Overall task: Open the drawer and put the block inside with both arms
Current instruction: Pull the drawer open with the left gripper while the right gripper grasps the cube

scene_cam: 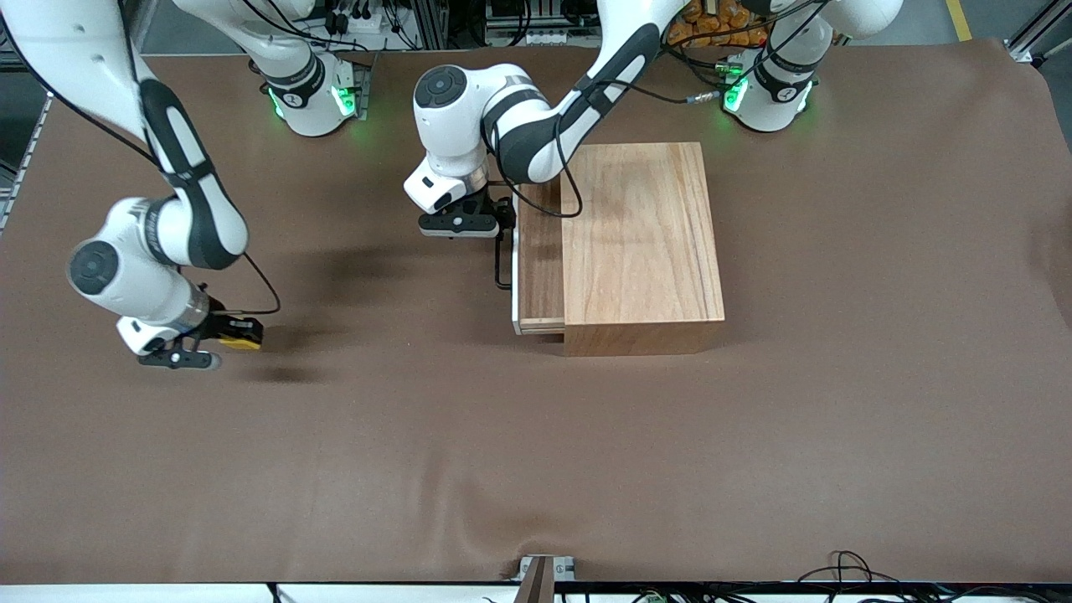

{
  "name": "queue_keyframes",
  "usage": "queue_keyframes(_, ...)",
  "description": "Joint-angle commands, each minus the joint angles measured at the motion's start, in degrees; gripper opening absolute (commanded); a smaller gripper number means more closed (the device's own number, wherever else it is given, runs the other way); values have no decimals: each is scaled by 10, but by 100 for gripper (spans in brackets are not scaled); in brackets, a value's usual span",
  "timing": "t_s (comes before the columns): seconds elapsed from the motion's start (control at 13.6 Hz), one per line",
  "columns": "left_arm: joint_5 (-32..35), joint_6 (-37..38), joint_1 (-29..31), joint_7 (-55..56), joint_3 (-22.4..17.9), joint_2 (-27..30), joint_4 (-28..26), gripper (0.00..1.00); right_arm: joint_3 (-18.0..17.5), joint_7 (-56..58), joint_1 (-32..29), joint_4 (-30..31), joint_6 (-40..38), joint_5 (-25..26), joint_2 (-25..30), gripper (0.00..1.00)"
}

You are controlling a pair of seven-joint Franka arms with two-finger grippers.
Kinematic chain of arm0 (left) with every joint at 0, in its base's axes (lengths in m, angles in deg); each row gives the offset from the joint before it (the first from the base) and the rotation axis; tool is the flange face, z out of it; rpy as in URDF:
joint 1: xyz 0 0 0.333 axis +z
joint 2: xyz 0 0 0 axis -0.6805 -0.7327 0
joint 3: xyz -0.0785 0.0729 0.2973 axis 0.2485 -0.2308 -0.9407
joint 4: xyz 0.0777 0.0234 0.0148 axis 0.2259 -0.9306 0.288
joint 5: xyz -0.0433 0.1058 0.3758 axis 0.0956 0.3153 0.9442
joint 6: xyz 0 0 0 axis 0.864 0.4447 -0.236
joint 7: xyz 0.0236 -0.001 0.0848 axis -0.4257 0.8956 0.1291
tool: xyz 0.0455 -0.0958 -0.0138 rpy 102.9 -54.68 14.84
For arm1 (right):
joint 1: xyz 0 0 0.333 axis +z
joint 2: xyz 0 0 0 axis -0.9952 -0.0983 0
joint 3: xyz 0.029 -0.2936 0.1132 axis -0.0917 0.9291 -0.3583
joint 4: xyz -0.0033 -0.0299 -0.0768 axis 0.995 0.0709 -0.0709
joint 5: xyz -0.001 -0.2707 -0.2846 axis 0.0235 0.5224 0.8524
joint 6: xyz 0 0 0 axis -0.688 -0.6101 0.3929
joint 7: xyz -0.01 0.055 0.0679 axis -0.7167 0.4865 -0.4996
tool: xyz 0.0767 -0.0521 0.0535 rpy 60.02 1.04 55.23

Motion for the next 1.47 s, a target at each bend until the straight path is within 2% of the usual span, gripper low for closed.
queue_keyframes(0.0,-6,-38,-8,10,2,-15,16,100,-7,78,-42,-29,-104,1,70,17)
queue_keyframes(0.37,-6,-48,-16,10,7,-17,16,100,-7,202,-84,-176,-301,-7,65,17)
queue_keyframes(0.51,-6,-58,-16,10,10,-18,20,100,-7,224,-83,-205,-343,-5,64,17)
queue_keyframes(1.03,-6,-81,-18,11,25,-16,21,100,-7,252,-92,-204,-343,-6,60,17)
queue_keyframes(1.25,-6,-114,-18,10,30,-19,21,100,-8,266,-93,-208,-343,-9,60,17)
queue_keyframes(1.39,-6,-116,-18,8,31,-17,21,100,-9,265,-88,-224,-355,-21,60,17)
